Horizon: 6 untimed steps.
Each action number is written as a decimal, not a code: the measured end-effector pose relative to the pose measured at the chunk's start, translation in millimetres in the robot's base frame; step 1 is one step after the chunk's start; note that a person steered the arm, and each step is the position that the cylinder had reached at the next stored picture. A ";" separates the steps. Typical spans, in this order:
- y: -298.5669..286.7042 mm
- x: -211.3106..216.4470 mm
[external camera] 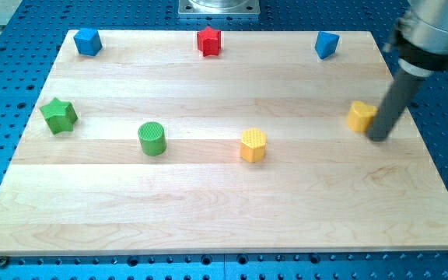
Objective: Put the yellow hexagon vertically below the yellow heart
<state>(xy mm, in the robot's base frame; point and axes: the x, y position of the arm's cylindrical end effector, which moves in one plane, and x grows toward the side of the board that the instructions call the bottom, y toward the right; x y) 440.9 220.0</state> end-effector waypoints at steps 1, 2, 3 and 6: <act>-4.0 3.8; -58.0 19.0; -116.3 -2.8; -267.3 -6.1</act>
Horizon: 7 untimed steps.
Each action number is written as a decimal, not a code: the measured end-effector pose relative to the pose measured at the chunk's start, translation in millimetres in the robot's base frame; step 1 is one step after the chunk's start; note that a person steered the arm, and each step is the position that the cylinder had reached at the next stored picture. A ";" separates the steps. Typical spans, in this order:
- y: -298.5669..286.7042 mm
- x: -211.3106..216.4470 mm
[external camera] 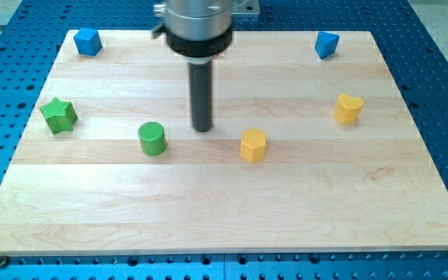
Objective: Put the yellow hexagon vertically below the yellow heart
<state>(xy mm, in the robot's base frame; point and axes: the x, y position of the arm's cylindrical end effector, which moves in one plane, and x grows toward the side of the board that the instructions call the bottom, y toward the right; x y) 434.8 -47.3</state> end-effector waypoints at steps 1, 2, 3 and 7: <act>60.9 21.2; 155.6 36.3; 176.1 61.3; 96.8 41.6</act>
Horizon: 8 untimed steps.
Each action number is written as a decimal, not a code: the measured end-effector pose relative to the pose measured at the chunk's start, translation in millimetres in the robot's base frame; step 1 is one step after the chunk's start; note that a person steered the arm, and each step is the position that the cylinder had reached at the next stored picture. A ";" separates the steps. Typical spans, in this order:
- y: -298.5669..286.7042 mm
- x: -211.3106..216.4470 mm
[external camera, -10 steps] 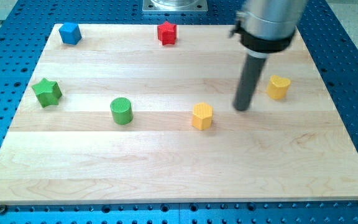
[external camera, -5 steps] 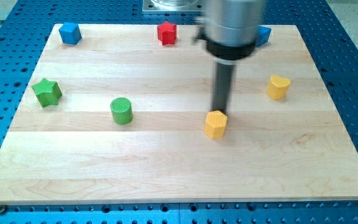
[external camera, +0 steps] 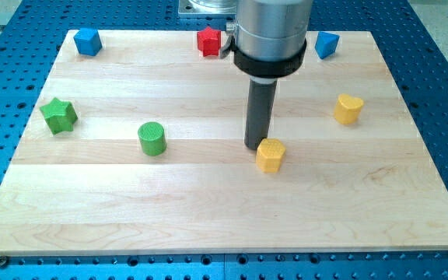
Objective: Put the yellow hexagon vertically below the yellow heart
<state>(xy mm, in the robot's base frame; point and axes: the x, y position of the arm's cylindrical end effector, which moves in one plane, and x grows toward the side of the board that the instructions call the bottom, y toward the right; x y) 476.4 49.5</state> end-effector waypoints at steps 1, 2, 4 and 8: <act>14.8 1.9; -14.8 -8.5; 50.4 46.8; 106.9 59.3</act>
